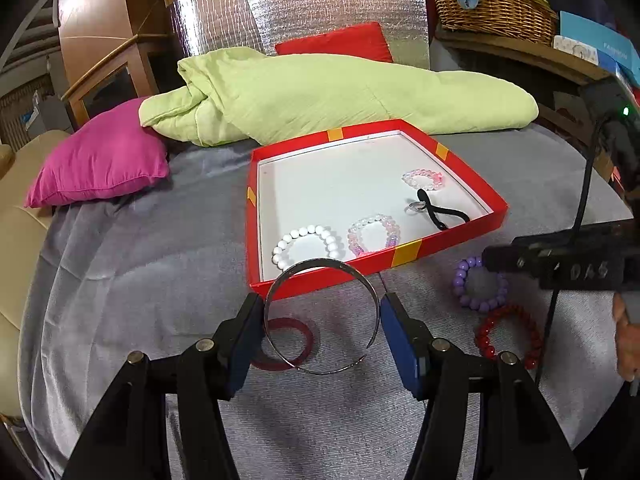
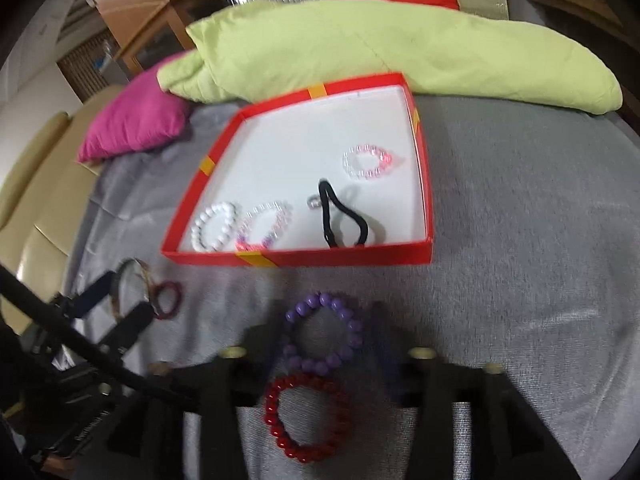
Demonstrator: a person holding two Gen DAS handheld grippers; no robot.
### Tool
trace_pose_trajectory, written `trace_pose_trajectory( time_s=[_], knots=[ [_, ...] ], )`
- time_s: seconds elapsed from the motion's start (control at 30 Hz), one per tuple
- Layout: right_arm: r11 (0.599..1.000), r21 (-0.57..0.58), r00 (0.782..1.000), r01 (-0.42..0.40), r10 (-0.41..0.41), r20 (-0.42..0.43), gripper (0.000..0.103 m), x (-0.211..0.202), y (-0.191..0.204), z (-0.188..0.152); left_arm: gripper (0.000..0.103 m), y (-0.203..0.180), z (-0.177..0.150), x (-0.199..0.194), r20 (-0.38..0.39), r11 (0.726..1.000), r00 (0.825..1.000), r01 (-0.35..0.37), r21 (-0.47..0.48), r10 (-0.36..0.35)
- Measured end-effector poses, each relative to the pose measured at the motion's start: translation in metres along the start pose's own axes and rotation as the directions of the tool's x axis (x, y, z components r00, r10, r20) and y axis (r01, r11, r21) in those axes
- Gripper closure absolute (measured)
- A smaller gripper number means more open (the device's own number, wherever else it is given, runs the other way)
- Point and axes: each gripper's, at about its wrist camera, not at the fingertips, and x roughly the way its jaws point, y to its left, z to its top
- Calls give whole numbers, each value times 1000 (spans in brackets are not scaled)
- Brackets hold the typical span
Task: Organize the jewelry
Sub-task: 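Grasp the purple beaded bracelet with the right tool while the left tool carries the bangle, then lower the bangle into the red tray with the left tool while the right tool places the purple bracelet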
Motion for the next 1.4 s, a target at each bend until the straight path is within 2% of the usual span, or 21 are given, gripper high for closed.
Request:
trace_pose_trajectory(
  time_s=[0.07,0.1,0.13,0.23,0.3,0.43,0.67,0.93,1.17,1.4],
  knots=[
    [998,-38,999,41,-42,-19,51,9,5,-2,41,1,0,0,-2,1000,1000,-7,2,7],
    [998,-44,998,48,-49,-28,55,12,6,-3,41,1,0,0,-2,1000,1000,-9,1,9],
    [998,-49,998,50,-52,-45,67,19,6,-4,41,2,-1,0,-3,1000,1000,-10,-1,10],
    [990,-104,994,97,-103,-48,90,29,12,-6,41,5,-2,1,-9,1000,1000,-17,-6,16],
    [988,-121,995,93,-98,-32,93,26,14,-7,41,8,-2,2,-14,1000,1000,-22,-14,22],
    [994,-90,998,65,-64,16,93,11,9,-3,41,18,-4,2,-20,999,999,-30,-41,29],
    [999,0,996,-45,44,77,93,-17,-10,6,41,33,-2,0,0,996,1000,-31,-84,31],
    [988,22,973,-154,147,179,93,-46,-13,13,41,42,9,-4,56,993,998,-20,-117,27],
    [981,17,952,-194,184,246,93,-57,-10,28,41,44,25,2,109,992,994,-9,-123,23],
    [976,51,947,-212,192,258,93,-42,-8,56,41,42,46,25,126,993,992,-4,-116,19]
  ],
)
